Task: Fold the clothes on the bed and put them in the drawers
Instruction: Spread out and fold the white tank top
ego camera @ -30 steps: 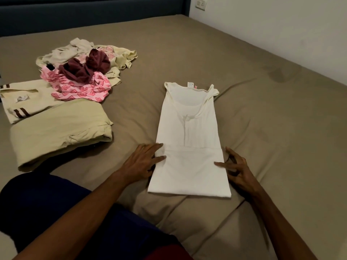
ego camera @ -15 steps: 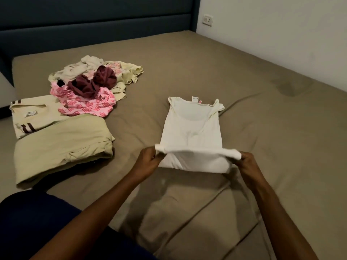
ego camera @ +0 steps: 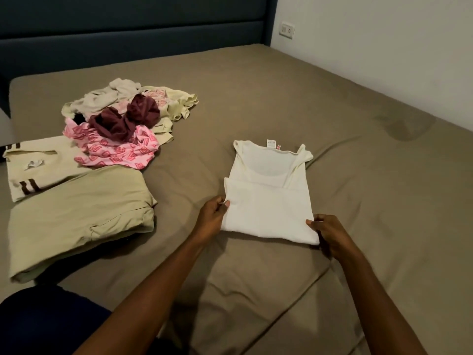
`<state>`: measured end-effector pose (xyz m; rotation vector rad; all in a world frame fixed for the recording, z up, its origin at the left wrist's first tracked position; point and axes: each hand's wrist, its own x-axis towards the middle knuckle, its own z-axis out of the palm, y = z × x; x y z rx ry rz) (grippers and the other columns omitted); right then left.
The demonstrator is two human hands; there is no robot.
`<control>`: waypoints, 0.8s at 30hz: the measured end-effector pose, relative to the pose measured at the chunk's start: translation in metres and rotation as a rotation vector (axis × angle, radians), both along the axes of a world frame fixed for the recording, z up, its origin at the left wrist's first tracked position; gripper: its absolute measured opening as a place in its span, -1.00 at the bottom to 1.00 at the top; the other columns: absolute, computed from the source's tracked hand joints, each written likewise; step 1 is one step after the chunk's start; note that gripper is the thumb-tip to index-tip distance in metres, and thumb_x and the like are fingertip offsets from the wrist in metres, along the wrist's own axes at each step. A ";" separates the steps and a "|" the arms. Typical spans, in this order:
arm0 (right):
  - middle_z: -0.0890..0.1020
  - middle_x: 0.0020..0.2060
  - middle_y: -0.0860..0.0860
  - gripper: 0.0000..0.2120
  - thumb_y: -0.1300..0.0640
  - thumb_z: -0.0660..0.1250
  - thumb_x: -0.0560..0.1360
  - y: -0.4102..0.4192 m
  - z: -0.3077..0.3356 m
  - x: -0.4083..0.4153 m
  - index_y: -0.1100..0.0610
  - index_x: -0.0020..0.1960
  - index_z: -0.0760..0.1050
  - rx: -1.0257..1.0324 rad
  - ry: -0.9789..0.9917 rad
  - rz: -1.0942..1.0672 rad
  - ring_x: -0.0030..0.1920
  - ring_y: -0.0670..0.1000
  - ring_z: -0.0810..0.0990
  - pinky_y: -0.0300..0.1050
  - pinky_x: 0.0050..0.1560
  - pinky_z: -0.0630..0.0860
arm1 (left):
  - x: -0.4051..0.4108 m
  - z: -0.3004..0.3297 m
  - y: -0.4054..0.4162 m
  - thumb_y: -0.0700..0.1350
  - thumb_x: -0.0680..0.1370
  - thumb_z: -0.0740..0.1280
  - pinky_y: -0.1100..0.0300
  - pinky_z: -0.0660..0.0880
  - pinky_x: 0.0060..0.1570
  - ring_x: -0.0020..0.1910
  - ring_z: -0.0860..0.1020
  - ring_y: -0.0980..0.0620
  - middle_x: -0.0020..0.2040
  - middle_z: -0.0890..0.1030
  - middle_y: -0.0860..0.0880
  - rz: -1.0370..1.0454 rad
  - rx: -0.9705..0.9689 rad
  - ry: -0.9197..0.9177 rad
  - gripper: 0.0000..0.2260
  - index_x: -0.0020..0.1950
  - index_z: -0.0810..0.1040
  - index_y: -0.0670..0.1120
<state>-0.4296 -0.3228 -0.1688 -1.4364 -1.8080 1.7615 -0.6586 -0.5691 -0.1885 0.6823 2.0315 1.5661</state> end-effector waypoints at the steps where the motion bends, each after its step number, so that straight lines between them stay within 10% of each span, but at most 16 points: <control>1: 0.66 -0.17 0.26 -0.90 0.30 0.36 0.60 -0.003 -0.001 0.002 0.36 -0.03 0.59 0.021 -0.004 -0.019 -0.31 0.13 0.60 0.01 -0.38 0.59 | 0.001 -0.002 0.000 0.08 0.61 0.26 -0.03 0.54 0.00 0.01 0.66 -0.14 0.00 0.70 -0.13 0.021 -0.029 0.035 -0.69 0.08 0.62 -0.14; 9: 0.66 -0.11 0.33 -0.84 0.25 0.36 0.57 -0.063 -0.033 0.053 0.35 -0.11 0.56 0.114 0.027 -0.095 -0.20 0.17 0.60 0.13 -0.21 0.56 | 0.023 -0.012 -0.037 -0.16 0.69 0.23 0.08 0.27 -0.17 -0.11 0.54 -0.22 -0.13 0.59 -0.24 0.035 -0.419 0.300 -0.76 -0.16 0.39 -0.20; 19: 0.73 -0.23 0.03 -0.90 0.18 0.37 0.52 -0.161 -0.046 0.124 0.13 -0.15 0.65 0.195 0.067 -0.088 -0.20 0.13 0.66 -0.03 -0.15 0.46 | 0.087 -0.007 -0.104 -0.08 0.73 0.13 0.05 0.41 0.09 0.17 0.58 -0.22 0.20 0.63 -0.23 -0.108 -0.688 0.472 -0.73 0.27 0.48 -0.22; 24: 0.68 -0.29 0.06 -0.83 0.06 0.38 0.42 -0.172 -0.041 0.133 0.16 -0.21 0.61 0.154 0.042 -0.108 -0.26 0.23 0.62 -0.01 -0.24 0.48 | 0.095 -0.005 -0.119 0.04 0.71 0.17 0.07 0.37 -0.10 -0.02 0.59 -0.16 -0.06 0.61 -0.12 -0.088 -0.658 0.377 -0.70 -0.06 0.44 -0.14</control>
